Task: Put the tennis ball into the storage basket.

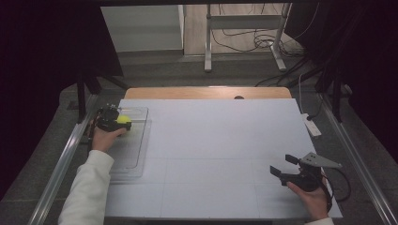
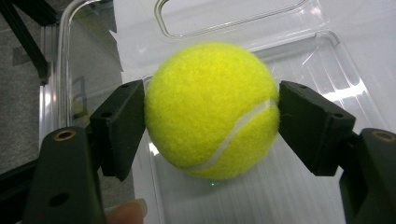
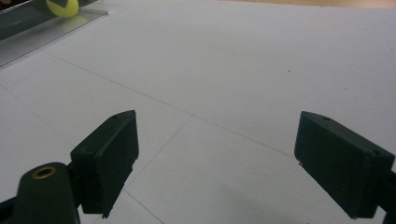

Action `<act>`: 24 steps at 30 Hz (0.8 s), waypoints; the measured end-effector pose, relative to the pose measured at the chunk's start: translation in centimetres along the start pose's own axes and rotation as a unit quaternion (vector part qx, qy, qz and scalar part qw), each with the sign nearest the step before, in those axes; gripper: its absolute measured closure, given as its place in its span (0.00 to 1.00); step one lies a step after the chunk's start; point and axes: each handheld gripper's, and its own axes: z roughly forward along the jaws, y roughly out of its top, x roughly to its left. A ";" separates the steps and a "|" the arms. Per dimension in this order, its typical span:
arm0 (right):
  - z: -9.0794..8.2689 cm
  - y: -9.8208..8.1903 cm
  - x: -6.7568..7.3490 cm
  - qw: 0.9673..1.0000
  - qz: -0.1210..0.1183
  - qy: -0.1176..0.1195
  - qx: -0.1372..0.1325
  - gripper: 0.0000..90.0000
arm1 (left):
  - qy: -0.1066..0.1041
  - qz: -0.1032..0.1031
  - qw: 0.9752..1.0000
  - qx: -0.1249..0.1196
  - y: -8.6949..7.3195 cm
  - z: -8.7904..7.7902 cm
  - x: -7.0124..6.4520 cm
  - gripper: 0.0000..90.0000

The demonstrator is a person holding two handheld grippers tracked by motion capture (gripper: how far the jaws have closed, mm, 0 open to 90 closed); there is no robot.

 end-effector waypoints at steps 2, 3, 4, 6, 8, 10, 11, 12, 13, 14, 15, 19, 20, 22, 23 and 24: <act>0.0 0.0 0.0 1.000 0.000 0.000 0.000 0.15 | -0.001 -0.003 1.000 -0.003 0.0 -0.1 0.0 0.26; 0.0 0.0 0.0 1.000 0.000 0.000 0.000 0.15 | -0.003 -0.002 1.000 -0.008 0.1 -0.3 0.0 0.24; 0.0 0.0 0.0 1.000 0.000 0.000 0.000 0.15 | -0.007 -0.005 1.000 -0.013 0.1 -0.4 0.0 0.21; 0.0 0.0 0.0 1.000 0.000 0.000 0.000 0.15 | -0.016 -0.007 1.000 -0.021 0.2 -0.6 -0.1 0.18; 0.0 0.0 0.0 1.000 0.000 0.000 0.000 0.15 | -0.021 -0.008 0.999 -0.029 0.2 -0.9 -0.2 0.16; 0.0 0.0 0.0 1.000 0.000 0.000 0.000 0.15 | -0.022 -0.009 0.999 -0.040 0.3 -1.2 -0.2 0.15; 0.0 0.0 0.0 1.000 0.000 0.000 0.000 0.15 | -0.026 -0.011 0.999 -0.045 0.3 -1.3 -0.2 0.15; 0.0 0.0 0.0 1.000 0.000 0.000 0.000 0.15 | -0.030 -0.013 0.998 -0.049 0.3 -1.4 -0.2 0.15; 0.0 0.0 0.0 1.000 0.000 0.000 0.000 0.15 | -0.034 -0.016 0.998 -0.052 0.3 -1.5 -0.2 0.15; 0.0 0.0 0.0 1.000 0.000 0.000 0.000 0.15 | -0.036 -0.017 0.998 -0.055 0.3 -1.7 -0.1 0.15; 0.0 0.0 0.0 1.000 0.000 0.000 0.000 0.15 | -0.034 -0.018 0.998 -0.058 0.3 -1.8 -0.1 0.15; 0.0 0.0 0.0 1.000 0.000 0.000 0.000 0.15 | -0.049 -0.022 0.996 -0.070 0.2 -2.3 0.0 0.14; 0.0 0.0 0.0 1.000 0.000 0.000 0.000 0.15 | -0.049 -0.022 0.996 -0.070 0.2 -2.3 0.0 0.14; 0.0 0.0 0.0 1.000 0.000 0.000 0.000 0.15 | -0.054 -0.019 0.995 -0.080 0.2 -2.7 -0.1 0.14; 0.0 0.0 0.0 1.000 0.000 0.000 0.000 0.15 | -0.056 -0.018 0.995 -0.084 0.2 -2.9 -0.1 0.14; 0.0 0.0 0.0 1.000 0.000 0.000 0.000 0.15 | -0.056 -0.018 0.995 -0.084 0.2 -2.9 -0.1 0.14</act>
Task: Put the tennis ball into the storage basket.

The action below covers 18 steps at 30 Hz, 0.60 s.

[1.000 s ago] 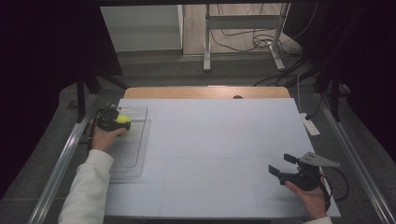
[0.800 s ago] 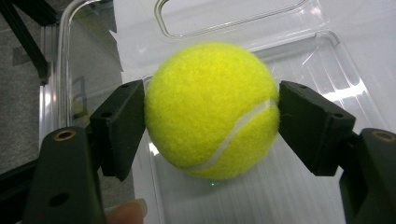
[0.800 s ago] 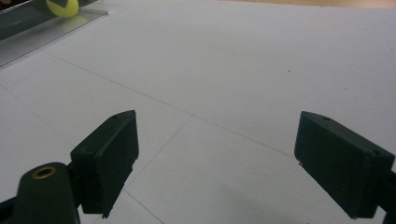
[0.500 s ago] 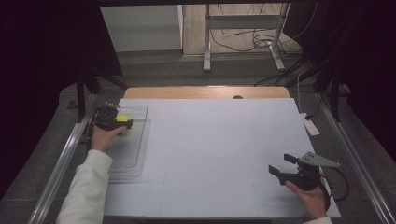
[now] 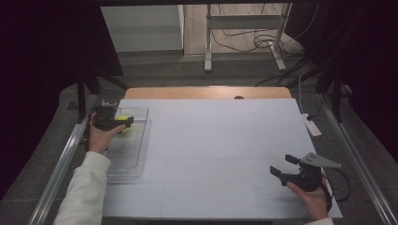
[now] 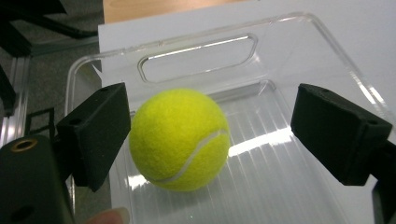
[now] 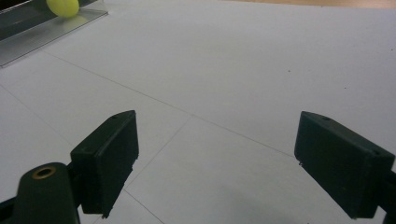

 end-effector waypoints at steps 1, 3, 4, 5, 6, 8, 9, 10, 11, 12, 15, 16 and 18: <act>0.0 0.0 0.0 1.000 0.000 0.000 0.000 0.15 | -0.007 -0.003 1.000 -0.011 0.0 -0.4 -0.1 0.14; 0.0 0.0 0.0 1.000 0.000 0.000 0.000 0.15 | -0.014 -0.005 1.000 -0.021 0.0 -0.9 -0.1 0.14; 0.0 0.0 0.0 1.000 0.000 0.000 0.000 0.15 | -0.020 -0.008 0.999 -0.028 0.0 -1.2 -0.1 0.14; 0.0 0.0 0.0 1.000 0.000 0.000 0.000 0.15 | -0.025 -0.010 0.999 -0.033 0.0 -1.4 -0.1 0.15; 0.0 0.0 0.0 1.000 0.000 0.000 0.000 0.15 | -0.027 -0.010 0.999 -0.038 0.0 -1.6 -0.1 0.15; 0.0 0.0 0.0 1.000 0.000 0.000 0.000 0.15 | -0.034 -0.009 0.998 -0.047 0.0 -2.0 -0.3 0.15; 0.0 0.0 0.0 1.000 0.000 0.000 0.000 0.15 | -0.037 -0.006 0.998 -0.051 0.0 -2.2 -0.4 0.15; 0.0 0.0 0.0 1.000 0.000 0.000 0.000 0.15 | -0.040 0.000 0.998 -0.056 0.0 -2.4 -0.5 0.15; 0.0 0.0 0.0 1.000 0.000 0.000 0.000 0.15 | -0.045 0.004 0.997 -0.061 0.0 -2.6 -0.7 0.15; 0.0 0.0 0.0 1.000 0.000 -0.001 0.000 0.15 | -0.051 0.009 0.997 -0.064 0.0 -2.8 -0.9 0.15; 0.0 0.0 0.0 1.000 0.000 -0.001 0.001 0.15 | -0.060 0.018 0.995 -0.072 -0.1 -3.3 -1.5 0.15; 0.0 0.0 0.0 1.000 0.000 -0.001 0.001 0.15 | -0.065 0.020 0.995 -0.075 -0.1 -3.5 -1.7 0.15; 0.0 0.0 0.1 1.000 0.000 -0.001 0.000 0.15 | -0.073 0.021 0.994 -0.081 -0.1 -3.9 -2.0 0.15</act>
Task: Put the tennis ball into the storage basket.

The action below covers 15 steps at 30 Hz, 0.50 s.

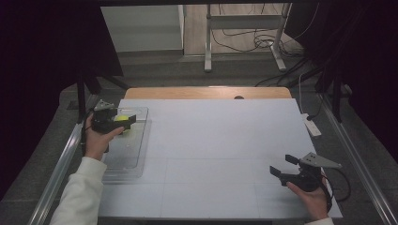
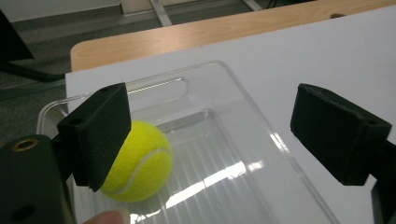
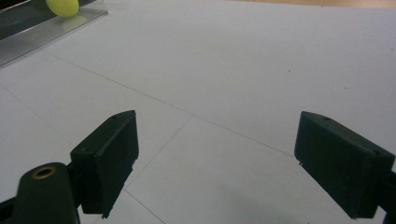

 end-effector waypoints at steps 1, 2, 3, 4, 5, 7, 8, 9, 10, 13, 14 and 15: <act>0.0 0.0 0.0 1.000 0.000 0.000 0.000 0.15 | -0.004 -0.001 1.000 -0.003 0.0 -0.1 -0.1 0.15; 0.0 0.0 0.0 1.000 0.000 0.000 0.000 0.15 | -0.010 -0.002 1.000 -0.006 0.0 -0.3 -0.3 0.15; 0.0 0.0 0.0 1.000 0.000 0.000 0.000 0.15 | -0.011 -0.001 1.000 -0.008 0.0 -0.4 -0.4 0.15; 0.0 0.0 0.0 1.000 0.000 0.000 0.000 0.15 | -0.013 0.001 1.000 -0.009 0.1 -0.5 -0.5 0.15; 0.0 0.0 0.0 1.000 0.000 0.000 0.000 0.15 | -0.016 0.001 1.000 -0.011 0.1 -0.6 -0.6 0.15; 0.0 0.0 0.0 1.000 -0.001 0.000 0.000 0.15 | -0.022 -0.001 1.000 -0.016 0.0 -0.8 -0.8 0.15; 0.0 0.0 0.0 1.000 0.000 0.000 0.000 0.15 | -0.027 -0.001 0.999 -0.019 0.0 -0.9 -1.0 0.15; 0.0 0.0 0.0 1.000 0.000 0.001 0.000 0.15 | -0.031 0.001 0.999 -0.021 -0.1 -1.1 -1.2 0.15; 0.0 0.0 0.0 1.000 0.000 0.001 0.000 0.15 | -0.032 0.003 0.999 -0.022 -0.1 -1.2 -1.4 0.15; 0.0 0.0 0.0 1.000 -0.001 0.000 0.000 0.15 | -0.034 0.014 0.999 -0.026 -0.3 -1.5 -2.1 0.15; 0.0 0.0 0.0 1.000 -0.001 0.000 0.000 0.15 | -0.038 0.016 0.999 -0.027 -0.4 -1.6 -2.3 0.15; 0.0 0.0 0.0 1.000 -0.001 0.000 0.000 0.15 | -0.039 0.019 0.999 -0.028 -0.4 -1.7 -2.5 0.15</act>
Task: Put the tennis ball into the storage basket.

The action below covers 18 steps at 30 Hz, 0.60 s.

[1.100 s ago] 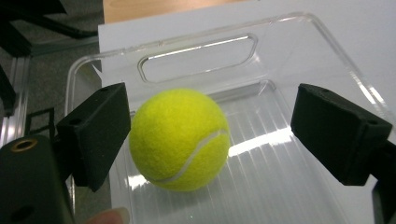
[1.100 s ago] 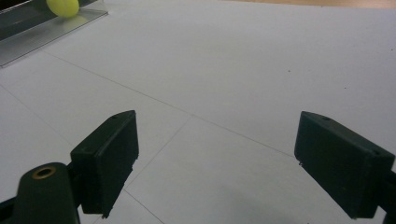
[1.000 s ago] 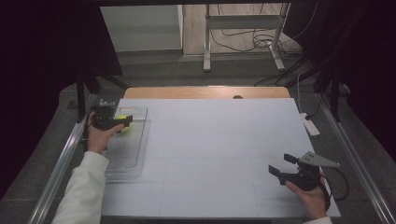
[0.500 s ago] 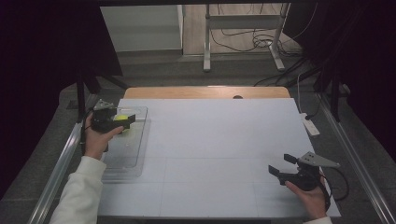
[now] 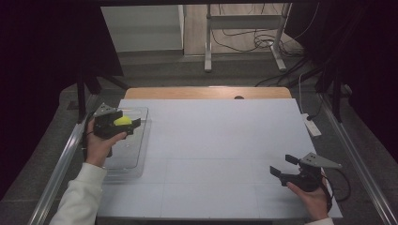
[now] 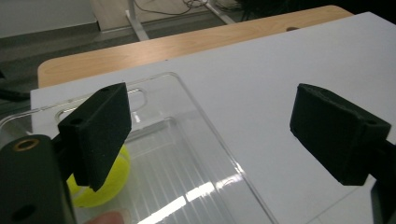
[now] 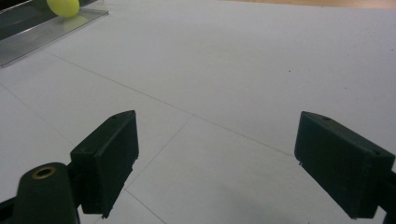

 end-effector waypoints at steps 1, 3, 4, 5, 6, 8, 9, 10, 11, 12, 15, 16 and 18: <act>0.0 0.0 0.0 1.000 0.000 0.000 0.000 0.15 | -0.003 0.005 1.000 -0.001 -0.1 -0.1 -0.3 0.15; 0.0 0.0 0.0 1.000 0.001 0.000 0.000 0.15 | -0.009 0.009 1.000 -0.003 -0.2 -0.3 -0.7 0.15; 0.0 0.0 0.0 1.000 0.000 0.000 0.000 0.15 | -0.011 0.011 1.000 -0.005 -0.3 -0.4 -0.9 0.15; 0.0 0.0 0.0 1.000 0.000 0.000 0.000 0.15 | -0.013 0.012 1.000 -0.005 -0.3 -0.5 -1.1 0.15; 0.0 0.0 0.0 1.000 0.000 0.000 0.000 0.15 | -0.018 0.015 1.000 -0.005 -0.5 -0.6 -1.3 0.15; 0.0 0.0 0.0 1.000 0.000 0.000 0.000 0.15 | -0.025 0.015 1.000 -0.007 -0.7 -0.8 -1.7 0.15; 0.0 0.0 0.0 1.000 0.000 0.000 0.000 0.15 | -0.030 0.015 0.999 -0.009 -0.8 -0.8 -1.9 0.15; 0.0 0.0 0.0 1.000 0.000 0.000 0.000 0.15 | -0.035 0.014 0.999 -0.010 -1.0 -0.9 -2.2 0.15; 0.0 0.0 0.0 1.000 0.000 0.000 0.000 0.15 | -0.035 0.014 0.999 -0.010 -1.0 -0.9 -2.2 0.15; 0.0 0.0 0.0 1.000 0.000 0.000 0.000 0.15 | -0.038 0.017 0.999 -0.009 -1.1 -1.0 -2.4 0.15; 0.0 0.0 0.0 1.000 0.000 0.000 -0.001 0.15 | -0.047 0.023 0.999 -0.011 -1.5 -1.3 -3.0 0.15; 0.0 0.0 0.0 1.000 0.000 0.000 -0.001 0.15 | -0.051 0.025 0.998 -0.011 -1.7 -1.4 -3.3 0.15; 0.0 0.0 0.0 1.000 0.000 0.000 -0.001 0.15 | -0.053 0.027 0.998 -0.010 -1.8 -1.5 -3.5 0.15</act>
